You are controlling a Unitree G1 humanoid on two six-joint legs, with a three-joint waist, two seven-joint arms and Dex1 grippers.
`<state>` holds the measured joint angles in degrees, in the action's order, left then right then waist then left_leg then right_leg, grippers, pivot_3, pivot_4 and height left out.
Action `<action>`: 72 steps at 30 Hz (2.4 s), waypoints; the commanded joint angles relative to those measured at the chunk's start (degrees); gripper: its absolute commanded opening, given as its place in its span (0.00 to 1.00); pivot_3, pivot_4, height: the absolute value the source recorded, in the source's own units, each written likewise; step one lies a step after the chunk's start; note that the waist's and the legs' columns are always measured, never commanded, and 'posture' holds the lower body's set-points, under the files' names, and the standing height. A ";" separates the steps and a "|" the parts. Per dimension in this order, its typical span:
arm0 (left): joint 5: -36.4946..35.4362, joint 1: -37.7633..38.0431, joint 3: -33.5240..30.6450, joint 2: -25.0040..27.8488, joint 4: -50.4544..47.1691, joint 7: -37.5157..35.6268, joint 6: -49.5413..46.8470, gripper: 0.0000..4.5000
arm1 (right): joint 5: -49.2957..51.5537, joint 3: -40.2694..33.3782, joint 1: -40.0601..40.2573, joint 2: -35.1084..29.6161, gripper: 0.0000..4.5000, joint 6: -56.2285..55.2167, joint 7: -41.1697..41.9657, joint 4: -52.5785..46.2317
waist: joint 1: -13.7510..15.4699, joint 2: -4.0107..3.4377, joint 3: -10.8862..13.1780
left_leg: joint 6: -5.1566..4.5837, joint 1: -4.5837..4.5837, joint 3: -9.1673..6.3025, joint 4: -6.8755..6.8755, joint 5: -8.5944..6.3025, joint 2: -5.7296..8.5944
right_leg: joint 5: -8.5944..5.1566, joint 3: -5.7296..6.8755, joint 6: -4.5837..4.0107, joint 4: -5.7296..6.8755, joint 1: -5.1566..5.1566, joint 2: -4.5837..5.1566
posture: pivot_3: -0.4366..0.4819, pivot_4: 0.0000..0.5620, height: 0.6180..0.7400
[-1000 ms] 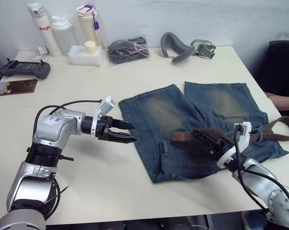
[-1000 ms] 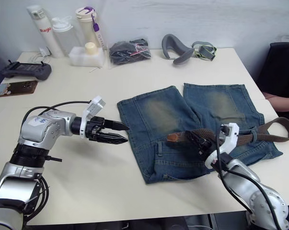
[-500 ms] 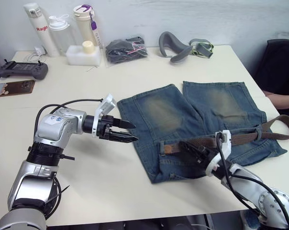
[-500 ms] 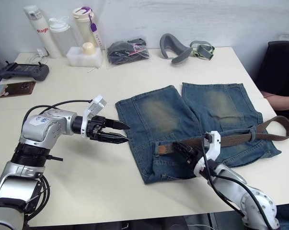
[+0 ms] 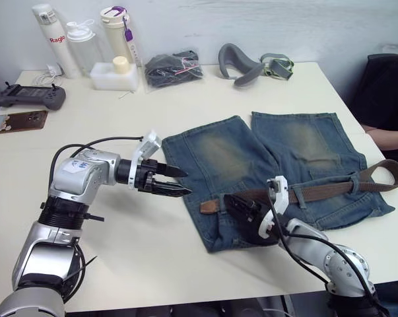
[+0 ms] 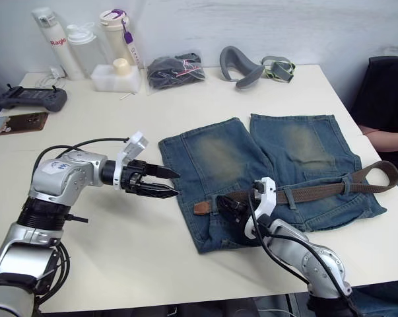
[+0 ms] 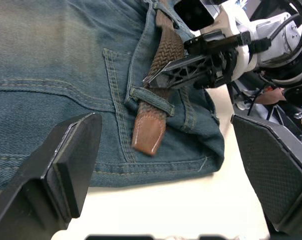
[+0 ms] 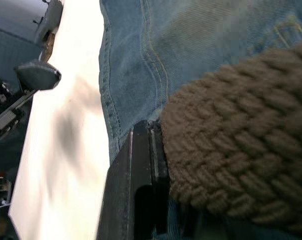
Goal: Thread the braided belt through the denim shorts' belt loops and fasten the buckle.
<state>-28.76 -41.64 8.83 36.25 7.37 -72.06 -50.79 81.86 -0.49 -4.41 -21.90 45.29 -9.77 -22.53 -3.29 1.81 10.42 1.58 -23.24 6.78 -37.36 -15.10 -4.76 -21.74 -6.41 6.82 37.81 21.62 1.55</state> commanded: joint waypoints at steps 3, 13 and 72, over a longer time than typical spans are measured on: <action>-1.30 -0.83 1.67 -0.75 -2.66 -1.05 -1.49 1.00 | 0.03 -4.73 2.32 -1.84 0.68 -0.37 0.26 -3.69 | 0.20 0.00 0.00 | 0.00 -0.01 0.00 0.01 0.00 0.00 | 0.00 0.01 0.00 -0.02 0.00 0.00 | 0.48 0.27 1.00; 0.01 -5.18 6.84 -8.22 3.10 5.70 -14.78 1.00 | 8.13 -13.63 17.22 -19.42 0.77 4.26 7.58 -18.22 | 0.26 0.02 0.01 | -0.07 -0.02 -0.06 -0.03 0.00 0.15 | 0.02 -0.01 0.07 -0.10 -0.11 -0.02 | 0.48 0.27 1.00; 14.15 -13.07 15.71 15.12 22.93 -10.67 -0.48 0.00 | -41.15 -14.07 24.85 -29.47 0.01 -2.65 27.25 -8.71 | 0.28 0.73 -0.26 | -0.21 0.08 -0.05 -0.02 0.02 0.18 | 0.05 -0.05 0.08 -0.07 -0.15 -0.01 | 0.48 0.27 1.00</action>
<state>-16.17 -54.84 26.66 49.22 28.22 -81.44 -53.35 43.09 -15.64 20.23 -51.97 41.30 16.86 -33.86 -3.01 2.54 10.16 1.35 -23.17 6.72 -37.38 -15.10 -4.59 -21.69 -6.43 6.90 37.74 21.47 1.54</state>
